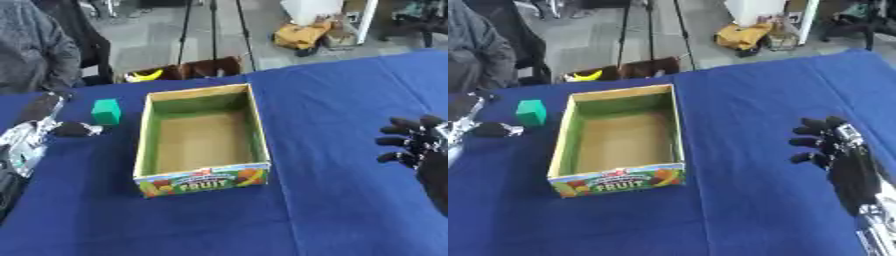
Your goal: Pick up objects on the table and place them in the box.
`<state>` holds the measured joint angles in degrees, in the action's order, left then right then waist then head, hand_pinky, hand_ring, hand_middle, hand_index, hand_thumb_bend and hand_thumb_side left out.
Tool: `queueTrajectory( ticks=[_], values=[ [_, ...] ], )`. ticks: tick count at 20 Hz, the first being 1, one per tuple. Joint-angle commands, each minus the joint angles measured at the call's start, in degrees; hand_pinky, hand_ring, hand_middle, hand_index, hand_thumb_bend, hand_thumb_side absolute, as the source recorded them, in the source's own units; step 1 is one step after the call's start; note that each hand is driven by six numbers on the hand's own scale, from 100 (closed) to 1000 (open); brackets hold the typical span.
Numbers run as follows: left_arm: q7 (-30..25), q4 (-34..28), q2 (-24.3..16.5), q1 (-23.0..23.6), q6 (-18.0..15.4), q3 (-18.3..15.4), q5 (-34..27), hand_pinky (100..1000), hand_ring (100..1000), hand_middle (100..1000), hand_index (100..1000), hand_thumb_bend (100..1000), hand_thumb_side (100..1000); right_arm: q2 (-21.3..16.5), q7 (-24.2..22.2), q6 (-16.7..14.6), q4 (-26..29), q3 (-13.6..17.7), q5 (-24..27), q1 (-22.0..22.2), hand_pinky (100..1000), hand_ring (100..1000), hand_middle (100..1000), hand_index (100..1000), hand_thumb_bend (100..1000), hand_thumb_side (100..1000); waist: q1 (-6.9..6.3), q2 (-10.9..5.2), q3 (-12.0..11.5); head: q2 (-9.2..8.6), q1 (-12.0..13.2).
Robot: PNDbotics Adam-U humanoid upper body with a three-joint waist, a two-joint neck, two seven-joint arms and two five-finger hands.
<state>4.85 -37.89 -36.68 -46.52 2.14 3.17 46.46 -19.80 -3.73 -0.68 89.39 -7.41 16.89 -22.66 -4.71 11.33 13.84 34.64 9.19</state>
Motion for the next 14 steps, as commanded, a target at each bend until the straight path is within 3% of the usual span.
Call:
queueTrajectory(
  ticks=[1, 9, 14],
  values=[
    [1.3, -0.6, -0.2, -1.5, 0.3, -1.9, 3.3, 706, 736, 749, 846, 856, 580, -1.1, -0.1, 0.0, 0.9, 0.5, -0.2, -0.8, 571, 726, 716, 838, 100, 1000, 0.09, -0.62, 0.2, -0.72, 0.0],
    [3.6, -1.6, 1.2, -2.2, -0.9, -5.4, 10.6, 714, 738, 746, 841, 784, 543, -1.3, -0.2, 0.0, 1.0, 0.5, -0.2, -0.8, 572, 726, 715, 838, 100, 1000, -0.42, 0.07, 0.8, -1.5, 0.2],
    [5.4, -2.2, 0.8, -2.4, -1.5, -6.6, 11.6, 718, 744, 752, 839, 750, 530, -1.5, -0.2, 0.0, 1.0, 0.6, -0.3, -0.9, 571, 726, 715, 838, 100, 1000, -0.79, 0.94, 1.3, -2.36, 0.4]
  ],
)
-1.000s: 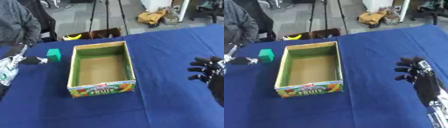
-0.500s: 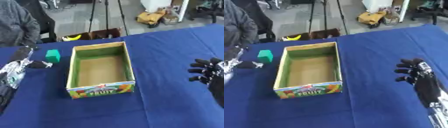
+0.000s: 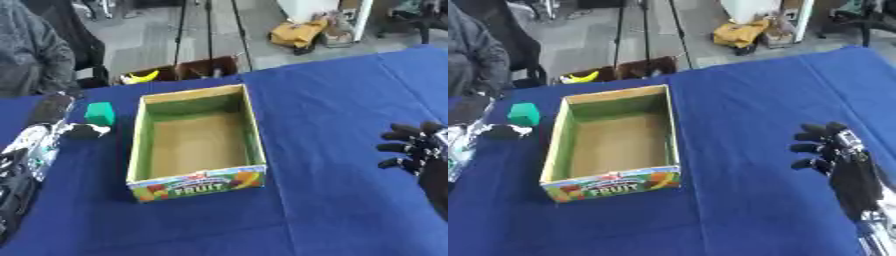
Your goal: Pick up objects on the table and place them in the box.
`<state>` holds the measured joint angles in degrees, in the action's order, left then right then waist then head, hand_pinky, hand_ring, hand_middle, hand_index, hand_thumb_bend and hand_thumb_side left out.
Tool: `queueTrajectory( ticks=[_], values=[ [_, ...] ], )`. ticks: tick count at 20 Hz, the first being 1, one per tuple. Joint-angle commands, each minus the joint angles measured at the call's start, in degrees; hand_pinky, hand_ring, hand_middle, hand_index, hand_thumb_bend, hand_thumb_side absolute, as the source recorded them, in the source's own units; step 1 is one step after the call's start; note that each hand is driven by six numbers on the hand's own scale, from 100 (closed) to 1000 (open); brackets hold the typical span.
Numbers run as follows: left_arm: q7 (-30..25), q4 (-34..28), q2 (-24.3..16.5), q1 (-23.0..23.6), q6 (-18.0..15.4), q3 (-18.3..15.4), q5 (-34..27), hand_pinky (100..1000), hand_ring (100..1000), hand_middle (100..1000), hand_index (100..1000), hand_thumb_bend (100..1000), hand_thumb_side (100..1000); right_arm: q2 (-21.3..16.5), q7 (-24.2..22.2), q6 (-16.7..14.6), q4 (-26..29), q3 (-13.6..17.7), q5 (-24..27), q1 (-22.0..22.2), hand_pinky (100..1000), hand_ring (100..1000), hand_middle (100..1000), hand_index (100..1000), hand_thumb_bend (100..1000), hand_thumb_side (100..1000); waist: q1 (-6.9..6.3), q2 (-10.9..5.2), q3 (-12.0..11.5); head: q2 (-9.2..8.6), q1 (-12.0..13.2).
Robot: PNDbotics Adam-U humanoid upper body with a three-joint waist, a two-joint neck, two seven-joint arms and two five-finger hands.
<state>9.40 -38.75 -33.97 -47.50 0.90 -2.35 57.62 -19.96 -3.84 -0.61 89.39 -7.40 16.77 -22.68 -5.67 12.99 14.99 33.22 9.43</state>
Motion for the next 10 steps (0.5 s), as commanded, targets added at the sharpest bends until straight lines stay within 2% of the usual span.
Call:
queueTrajectory(
  ticks=[1, 10],
  values=[
    [1.0, -1.5, -2.2, -1.4, -0.4, -1.2, 0.3, 720, 745, 752, 838, 747, 529, -1.4, -0.1, -0.1, 1.0, 0.6, -0.3, -0.9, 571, 726, 715, 838, 100, 1000, 0.09, -0.49, 0.3, -1.14, 0.2],
    [1.2, -2.0, -4.6, -1.5, -0.8, -2.1, -2.1, 720, 737, 742, 836, 708, 516, -1.8, 0.1, -0.2, 1.2, 0.9, -0.4, -1.1, 571, 727, 715, 838, 100, 1000, -0.18, 1.17, 1.8, -2.71, 0.4]
  ],
)
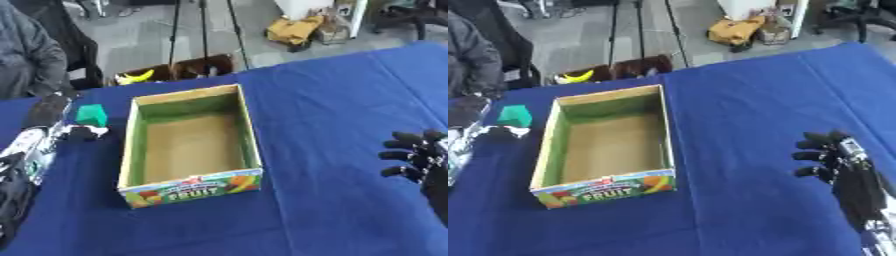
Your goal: Pick up objects on the table and place them in the box.
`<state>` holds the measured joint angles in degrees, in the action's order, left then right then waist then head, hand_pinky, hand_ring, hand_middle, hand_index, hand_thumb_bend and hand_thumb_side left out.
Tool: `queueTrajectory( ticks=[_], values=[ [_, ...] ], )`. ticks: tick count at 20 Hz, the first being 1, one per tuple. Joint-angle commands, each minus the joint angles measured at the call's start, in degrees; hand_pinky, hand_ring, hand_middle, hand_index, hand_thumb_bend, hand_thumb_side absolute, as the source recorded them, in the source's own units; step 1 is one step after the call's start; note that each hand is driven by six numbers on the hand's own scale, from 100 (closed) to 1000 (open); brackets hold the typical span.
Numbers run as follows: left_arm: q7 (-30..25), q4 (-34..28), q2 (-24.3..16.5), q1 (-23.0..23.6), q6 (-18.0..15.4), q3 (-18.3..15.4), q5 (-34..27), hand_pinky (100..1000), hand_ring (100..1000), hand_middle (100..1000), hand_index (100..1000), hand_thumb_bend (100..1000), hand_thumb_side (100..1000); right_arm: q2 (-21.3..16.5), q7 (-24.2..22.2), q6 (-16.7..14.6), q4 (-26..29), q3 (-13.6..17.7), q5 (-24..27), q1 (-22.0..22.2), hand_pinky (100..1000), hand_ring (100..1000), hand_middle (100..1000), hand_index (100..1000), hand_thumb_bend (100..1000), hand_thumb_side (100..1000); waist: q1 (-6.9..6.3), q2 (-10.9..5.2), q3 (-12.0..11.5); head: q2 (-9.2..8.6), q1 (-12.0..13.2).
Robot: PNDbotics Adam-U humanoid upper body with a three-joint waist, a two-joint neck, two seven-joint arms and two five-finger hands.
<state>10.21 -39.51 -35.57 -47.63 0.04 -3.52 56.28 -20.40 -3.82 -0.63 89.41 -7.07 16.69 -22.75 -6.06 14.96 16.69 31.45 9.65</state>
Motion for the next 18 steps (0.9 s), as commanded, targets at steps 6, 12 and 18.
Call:
queueTrajectory(
  ticks=[6, 12, 18],
  values=[
    [2.1, -1.3, -2.9, -1.4, 1.1, -1.2, -2.7, 677, 702, 723, 827, 688, 505, -1.5, 0.1, -0.2, 1.3, 0.6, -0.3, -1.2, 571, 727, 714, 838, 100, 1000, 0.2, 0.09, 0.8, -1.67, 0.0],
    [4.6, -0.9, -2.1, -1.4, 2.8, -1.3, -6.1, 622, 665, 710, 816, 682, 489, -1.7, 0.1, -0.2, 1.3, 0.7, -0.4, -1.4, 570, 726, 713, 837, 100, 1000, 0.23, 0.77, 1.0, -2.12, -0.1],
    [5.9, -0.7, -1.3, -1.2, 3.5, -0.7, -8.1, 550, 594, 661, 789, 668, 462, -1.6, 0.0, -0.2, 1.4, 0.7, -0.3, -1.6, 570, 725, 712, 837, 100, 1000, 0.27, 1.13, 1.3, -2.36, -0.2]
  ],
)
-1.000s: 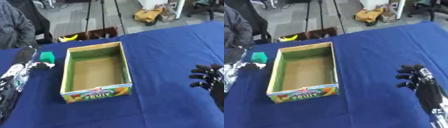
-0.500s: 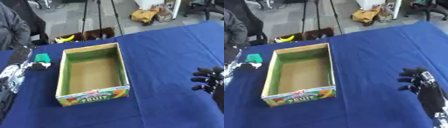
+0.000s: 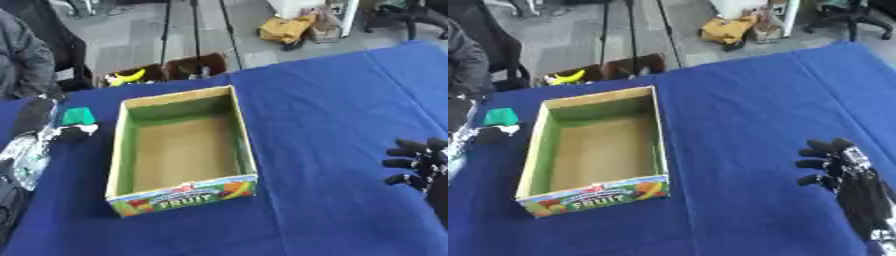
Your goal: Pick up objects on the table and place them in the box.
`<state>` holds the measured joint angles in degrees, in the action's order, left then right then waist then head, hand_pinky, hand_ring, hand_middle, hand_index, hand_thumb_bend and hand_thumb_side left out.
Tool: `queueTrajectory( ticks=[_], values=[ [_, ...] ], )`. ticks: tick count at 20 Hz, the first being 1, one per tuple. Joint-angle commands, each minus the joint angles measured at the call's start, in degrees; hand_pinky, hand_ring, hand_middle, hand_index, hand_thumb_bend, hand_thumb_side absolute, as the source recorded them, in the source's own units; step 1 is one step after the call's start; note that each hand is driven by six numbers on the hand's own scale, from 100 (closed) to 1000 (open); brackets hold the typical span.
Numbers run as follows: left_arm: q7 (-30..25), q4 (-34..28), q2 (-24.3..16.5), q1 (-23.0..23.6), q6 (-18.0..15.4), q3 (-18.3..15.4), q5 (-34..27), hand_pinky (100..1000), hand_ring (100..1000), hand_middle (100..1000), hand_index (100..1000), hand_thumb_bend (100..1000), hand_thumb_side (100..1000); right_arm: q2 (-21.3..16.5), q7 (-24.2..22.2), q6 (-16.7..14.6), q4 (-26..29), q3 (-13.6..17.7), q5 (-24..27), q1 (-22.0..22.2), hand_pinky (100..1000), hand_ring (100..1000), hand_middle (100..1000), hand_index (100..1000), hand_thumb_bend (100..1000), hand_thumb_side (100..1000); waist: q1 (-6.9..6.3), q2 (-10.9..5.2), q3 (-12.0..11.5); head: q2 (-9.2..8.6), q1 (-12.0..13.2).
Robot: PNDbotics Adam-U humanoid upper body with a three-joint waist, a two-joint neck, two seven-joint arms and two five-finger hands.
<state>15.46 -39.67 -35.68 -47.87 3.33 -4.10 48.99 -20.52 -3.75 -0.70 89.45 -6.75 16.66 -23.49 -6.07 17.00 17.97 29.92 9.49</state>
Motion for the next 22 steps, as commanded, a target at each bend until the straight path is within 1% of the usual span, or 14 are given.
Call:
queueTrajectory(
  ticks=[1, 2, 5, 8, 10, 11, 12, 13, 14, 17, 18, 22],
  values=[
    [0.7, -0.5, -1.1, -0.9, 0.3, -0.1, -1.0, 550, 594, 661, 789, 668, 462, -1.5, -0.1, -0.1, 1.4, 0.4, -0.3, -0.9, 570, 725, 712, 837, 100, 1000, 0.29, -0.86, 0.0, -0.86, -0.1],
    [0.7, -0.5, -1.0, -0.8, 0.4, 0.1, -1.0, 532, 581, 648, 781, 651, 453, -1.5, -0.1, -0.1, 1.4, 0.4, -0.3, -0.9, 570, 725, 712, 837, 100, 1000, 0.29, -0.82, 0.0, -0.87, -0.1],
    [0.5, -0.2, -0.6, -0.6, 0.5, 0.3, -0.9, 507, 565, 632, 773, 644, 450, -1.5, -0.1, -0.2, 1.4, 0.5, -0.3, -1.0, 570, 725, 712, 837, 100, 1000, 0.3, -0.73, 0.1, -0.93, -0.2],
    [0.3, 0.0, -0.2, -0.6, 0.6, 0.5, -0.6, 451, 530, 611, 754, 605, 438, -1.4, -0.2, -0.2, 1.4, 0.5, -0.3, -1.0, 570, 726, 712, 836, 100, 1000, 0.35, -0.67, 0.0, -0.97, -0.3],
    [0.2, 0.1, 0.0, -0.5, 0.7, 0.5, -0.5, 412, 502, 589, 735, 542, 410, -1.4, -0.2, -0.2, 1.4, 0.5, -0.3, -1.0, 570, 726, 712, 836, 100, 1000, 0.37, -0.64, 0.1, -1.06, -0.3],
    [0.3, 0.1, 0.0, -0.5, 0.7, 0.4, -0.5, 409, 498, 586, 733, 522, 403, -1.4, -0.2, -0.2, 1.4, 0.5, -0.3, -1.0, 570, 726, 712, 836, 100, 1000, 0.36, -0.63, 0.1, -1.12, -0.3],
    [0.6, 0.0, 0.1, -0.6, 0.8, 0.3, -0.7, 382, 473, 574, 721, 294, 339, -1.4, -0.3, -0.2, 1.4, 0.5, -0.3, -1.0, 570, 726, 712, 835, 100, 1000, 0.36, -0.62, 0.1, -1.12, -0.3],
    [1.0, 0.0, 0.1, -0.6, 0.9, 0.3, -0.9, 374, 466, 568, 713, 215, 323, -1.4, -0.3, -0.2, 1.4, 0.5, -0.3, -1.0, 569, 726, 712, 835, 100, 1000, 0.36, -0.63, 0.2, -1.09, -0.3],
    [1.4, -0.1, 0.2, -0.7, 1.0, 0.2, -1.3, 357, 452, 552, 693, 100, 309, -1.4, -0.3, -0.2, 1.4, 0.5, -0.3, -1.0, 569, 726, 711, 834, 100, 1000, 0.36, -0.68, 0.2, -1.06, -0.3],
    [2.8, -0.8, 0.1, -0.8, 0.8, 0.1, -3.1, 341, 435, 534, 675, 100, 336, -1.3, -0.3, -0.2, 1.4, 0.6, -0.3, -0.9, 569, 726, 711, 834, 100, 1000, 0.39, -0.97, 0.3, -0.91, -0.3],
    [3.0, -1.1, 0.1, -0.8, 0.7, 0.2, -3.8, 338, 430, 528, 668, 100, 358, -1.2, -0.3, -0.2, 1.4, 0.6, -0.3, -0.9, 569, 726, 711, 834, 100, 1000, 0.42, -1.16, 0.3, -0.82, -0.3],
    [3.1, -3.3, -0.2, -1.1, -0.2, 0.8, -6.2, 335, 423, 519, 659, 100, 374, -1.0, -0.3, -0.2, 1.3, 0.7, -0.2, -0.5, 569, 726, 711, 834, 100, 1000, 0.64, -2.33, -0.1, -0.32, -0.4]
  ],
)
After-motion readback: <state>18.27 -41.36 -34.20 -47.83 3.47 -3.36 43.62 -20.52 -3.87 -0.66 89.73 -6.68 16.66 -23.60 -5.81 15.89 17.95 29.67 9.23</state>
